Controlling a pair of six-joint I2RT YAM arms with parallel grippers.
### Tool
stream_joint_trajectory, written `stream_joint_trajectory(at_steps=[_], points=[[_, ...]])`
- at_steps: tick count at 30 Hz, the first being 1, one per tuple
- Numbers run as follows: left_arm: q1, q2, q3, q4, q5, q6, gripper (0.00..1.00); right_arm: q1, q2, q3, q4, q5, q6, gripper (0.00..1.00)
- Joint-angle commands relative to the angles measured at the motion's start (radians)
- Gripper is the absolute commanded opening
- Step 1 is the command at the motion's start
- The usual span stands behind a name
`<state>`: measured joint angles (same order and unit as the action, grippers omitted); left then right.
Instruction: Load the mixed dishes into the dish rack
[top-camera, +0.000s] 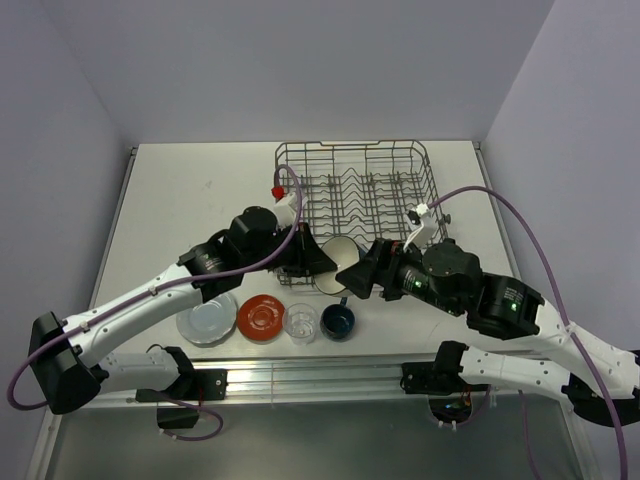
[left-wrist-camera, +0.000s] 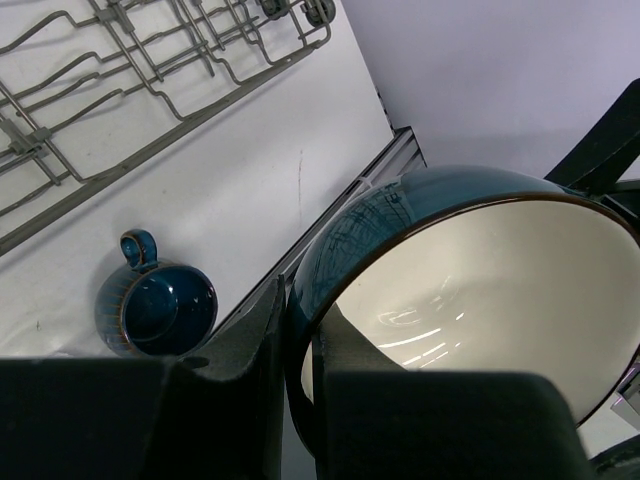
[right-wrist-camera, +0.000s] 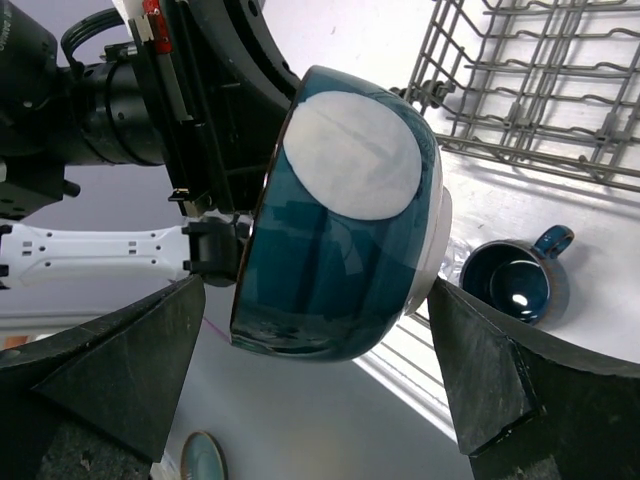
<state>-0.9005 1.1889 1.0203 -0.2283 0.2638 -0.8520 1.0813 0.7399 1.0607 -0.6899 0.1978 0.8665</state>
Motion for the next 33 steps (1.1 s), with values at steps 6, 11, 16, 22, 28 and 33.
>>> stream_joint_trajectory(at_steps=[6,11,16,22,28,33], points=[[0.003,-0.049,0.05,0.119,0.041,-0.015,0.0,0.0,-0.03,-0.036,0.136,-0.05,0.035,0.88],[0.005,-0.049,0.049,0.122,0.046,-0.012,0.0,0.0,-0.045,-0.044,0.165,-0.054,0.078,0.76],[0.005,-0.045,0.05,0.129,0.052,-0.013,0.0,0.0,-0.043,-0.031,0.171,-0.04,0.095,0.42],[0.014,-0.037,0.054,0.129,0.077,-0.015,0.0,0.0,-0.056,-0.037,0.199,-0.02,0.086,0.0],[0.046,-0.045,0.035,0.138,0.107,-0.027,0.31,0.0,-0.063,-0.028,0.176,0.012,0.066,0.0],[0.074,-0.055,0.037,0.121,0.103,-0.024,0.6,0.002,-0.053,-0.005,0.145,0.054,0.051,0.0]])
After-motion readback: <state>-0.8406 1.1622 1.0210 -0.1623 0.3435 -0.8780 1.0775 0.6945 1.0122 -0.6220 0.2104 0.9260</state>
